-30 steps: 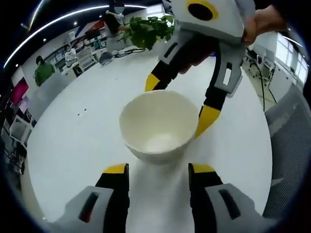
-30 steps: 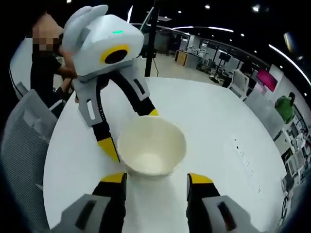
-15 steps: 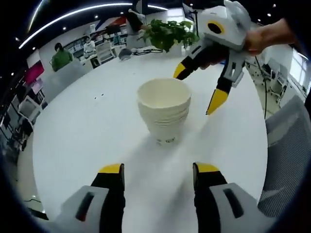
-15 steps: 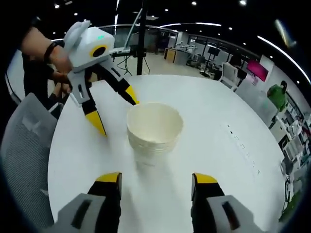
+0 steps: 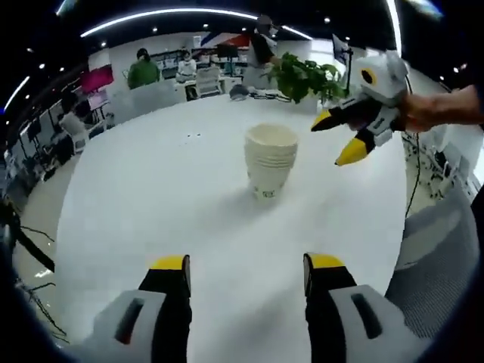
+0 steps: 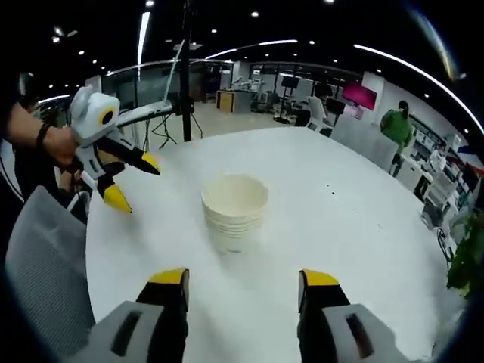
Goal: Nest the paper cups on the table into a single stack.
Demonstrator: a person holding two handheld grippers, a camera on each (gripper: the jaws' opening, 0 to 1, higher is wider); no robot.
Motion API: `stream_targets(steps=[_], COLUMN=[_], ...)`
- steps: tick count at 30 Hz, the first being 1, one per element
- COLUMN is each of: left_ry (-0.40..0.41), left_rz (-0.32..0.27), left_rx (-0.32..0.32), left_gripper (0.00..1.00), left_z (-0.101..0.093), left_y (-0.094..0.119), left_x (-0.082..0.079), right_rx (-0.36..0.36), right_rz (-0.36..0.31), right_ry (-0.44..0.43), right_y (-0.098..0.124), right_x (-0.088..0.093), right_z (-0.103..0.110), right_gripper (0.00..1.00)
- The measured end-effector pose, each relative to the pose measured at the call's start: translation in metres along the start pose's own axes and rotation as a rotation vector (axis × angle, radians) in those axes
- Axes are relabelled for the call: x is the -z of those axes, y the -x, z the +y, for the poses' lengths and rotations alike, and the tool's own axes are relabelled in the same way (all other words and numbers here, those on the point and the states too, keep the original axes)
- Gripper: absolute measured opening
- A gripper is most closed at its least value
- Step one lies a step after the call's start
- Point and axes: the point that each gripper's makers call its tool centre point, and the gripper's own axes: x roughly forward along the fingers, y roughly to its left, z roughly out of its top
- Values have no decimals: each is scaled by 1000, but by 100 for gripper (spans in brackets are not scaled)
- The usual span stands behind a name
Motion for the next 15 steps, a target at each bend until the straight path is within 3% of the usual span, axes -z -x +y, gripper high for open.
stream_targets(steps=[6, 10, 15], left_ry=[4, -25, 7], left_rz=[25, 5, -27], left_rx=[-26, -36, -51], left_gripper=[65, 65, 65], left_z=[-13, -24, -31], left_y=[24, 38, 46], left_x=[32, 34, 37], right_rx=[14, 41, 54], right_rz=[5, -10, -6], right_ry=[-75, -118, -148], right_y=[16, 35, 49], right_x=[26, 38, 52], right_z=[26, 39, 56], right_gripper=[59, 59, 60])
